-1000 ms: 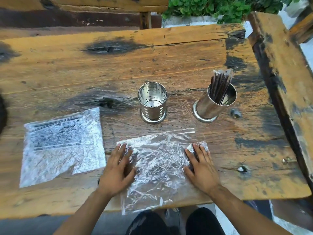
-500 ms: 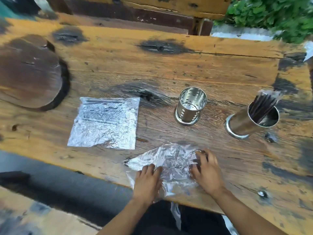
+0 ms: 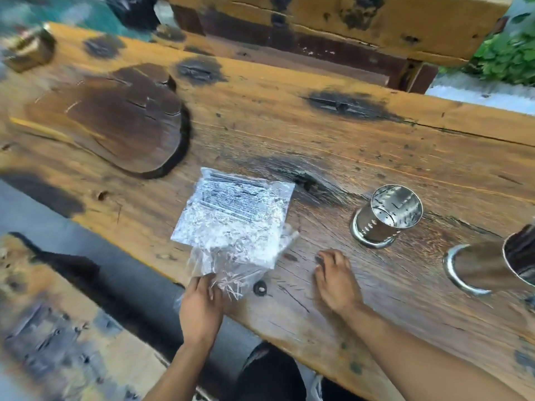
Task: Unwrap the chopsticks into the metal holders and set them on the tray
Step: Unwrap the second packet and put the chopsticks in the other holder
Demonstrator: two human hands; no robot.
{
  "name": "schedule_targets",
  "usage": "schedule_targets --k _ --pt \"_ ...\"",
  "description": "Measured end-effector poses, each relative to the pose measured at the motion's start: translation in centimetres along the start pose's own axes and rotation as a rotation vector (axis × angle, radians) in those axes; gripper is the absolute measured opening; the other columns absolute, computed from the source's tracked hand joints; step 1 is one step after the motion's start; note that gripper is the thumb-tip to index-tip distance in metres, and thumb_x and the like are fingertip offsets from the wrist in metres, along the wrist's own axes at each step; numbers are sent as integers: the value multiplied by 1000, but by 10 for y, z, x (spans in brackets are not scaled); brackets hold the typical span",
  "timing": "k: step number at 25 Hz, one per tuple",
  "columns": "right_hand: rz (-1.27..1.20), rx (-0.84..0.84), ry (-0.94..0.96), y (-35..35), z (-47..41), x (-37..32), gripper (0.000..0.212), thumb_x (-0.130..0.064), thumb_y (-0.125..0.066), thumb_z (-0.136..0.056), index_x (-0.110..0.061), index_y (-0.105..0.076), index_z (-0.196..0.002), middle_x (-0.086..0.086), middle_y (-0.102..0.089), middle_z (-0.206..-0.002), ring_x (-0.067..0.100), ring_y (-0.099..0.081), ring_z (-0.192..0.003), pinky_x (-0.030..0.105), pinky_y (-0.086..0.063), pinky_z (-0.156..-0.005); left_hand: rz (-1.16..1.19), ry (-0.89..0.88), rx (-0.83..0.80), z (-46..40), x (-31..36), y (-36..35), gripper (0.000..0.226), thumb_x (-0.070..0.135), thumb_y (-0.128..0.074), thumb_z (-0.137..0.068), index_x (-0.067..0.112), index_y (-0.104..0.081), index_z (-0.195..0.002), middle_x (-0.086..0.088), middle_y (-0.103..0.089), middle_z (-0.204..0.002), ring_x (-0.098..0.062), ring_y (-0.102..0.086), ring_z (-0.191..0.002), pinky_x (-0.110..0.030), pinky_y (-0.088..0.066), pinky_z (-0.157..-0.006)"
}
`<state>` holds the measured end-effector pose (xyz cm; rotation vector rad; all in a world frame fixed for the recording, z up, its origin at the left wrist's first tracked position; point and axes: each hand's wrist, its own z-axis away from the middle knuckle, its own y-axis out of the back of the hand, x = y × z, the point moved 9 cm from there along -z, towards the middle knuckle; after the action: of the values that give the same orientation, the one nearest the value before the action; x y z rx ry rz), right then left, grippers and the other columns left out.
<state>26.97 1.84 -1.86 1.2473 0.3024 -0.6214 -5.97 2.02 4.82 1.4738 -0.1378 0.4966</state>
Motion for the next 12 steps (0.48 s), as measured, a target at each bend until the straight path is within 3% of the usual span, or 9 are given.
schedule_targets --k 3,8,12 --pt "94 -33 126 -18 -43 -67 52 -28 -52 -99 -17 -44 -150 8 -39 -150 25 -35 -140 38 -31 -121 16 17 30 -78 -17 11 26 12 -64 -93 12 -70 -118 -10 -66 -115 -39 -68 -94 -43 -55 -78" --pt "188 -79 203 -63 -124 -176 65 -30 -56 -98 -21 -34 -158 14 -17 -168 35 -6 -156 47 0 -128 -45 -151 -97 -237 3 5 35 28 -51 -92 17 -67 -121 -9 -65 -118 -37 -67 -94 -47 -58 -80" --pt "239 -153 157 -94 -166 -198 74 -36 -62 -97 -30 -24 -161 9 -2 -171 35 9 -157 51 9 -125 -110 -290 -147 -331 55 -10 35 21 -56 -94 13 -65 -126 -14 -62 -120 -39 -63 -104 -50 -56 -85"
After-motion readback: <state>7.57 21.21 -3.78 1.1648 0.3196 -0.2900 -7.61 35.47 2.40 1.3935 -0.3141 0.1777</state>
